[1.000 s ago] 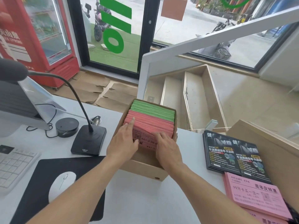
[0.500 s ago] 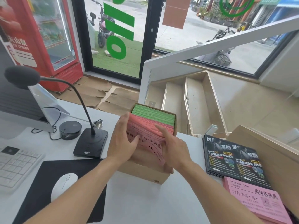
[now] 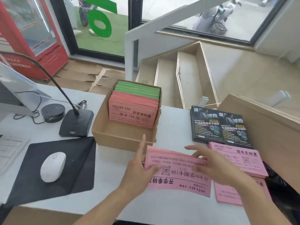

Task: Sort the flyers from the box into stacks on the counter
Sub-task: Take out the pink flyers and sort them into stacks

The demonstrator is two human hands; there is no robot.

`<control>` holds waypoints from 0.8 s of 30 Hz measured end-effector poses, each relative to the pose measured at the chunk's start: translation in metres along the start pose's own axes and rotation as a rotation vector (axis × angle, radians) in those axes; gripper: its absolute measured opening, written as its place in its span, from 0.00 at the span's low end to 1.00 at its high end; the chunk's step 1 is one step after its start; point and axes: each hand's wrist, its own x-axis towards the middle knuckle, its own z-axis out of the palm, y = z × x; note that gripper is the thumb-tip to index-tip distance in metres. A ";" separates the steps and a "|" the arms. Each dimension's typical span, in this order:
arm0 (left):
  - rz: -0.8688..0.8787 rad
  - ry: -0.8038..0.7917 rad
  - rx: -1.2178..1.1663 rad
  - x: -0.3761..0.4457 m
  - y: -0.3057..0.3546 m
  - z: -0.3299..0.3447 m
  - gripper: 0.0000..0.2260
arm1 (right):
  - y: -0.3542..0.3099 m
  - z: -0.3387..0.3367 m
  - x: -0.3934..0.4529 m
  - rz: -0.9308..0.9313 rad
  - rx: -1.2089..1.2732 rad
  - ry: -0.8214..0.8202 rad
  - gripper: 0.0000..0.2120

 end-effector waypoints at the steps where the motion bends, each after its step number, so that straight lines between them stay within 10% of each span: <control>1: -0.016 0.022 0.013 -0.001 -0.009 0.009 0.48 | 0.010 0.009 0.001 0.026 -0.018 0.038 0.30; 14: -0.216 0.275 0.210 -0.011 -0.075 0.028 0.15 | 0.045 0.087 0.008 -0.079 -0.309 0.114 0.32; 24: -0.280 0.186 -0.003 -0.024 -0.083 0.019 0.24 | 0.051 0.095 0.002 -0.019 -0.261 0.171 0.27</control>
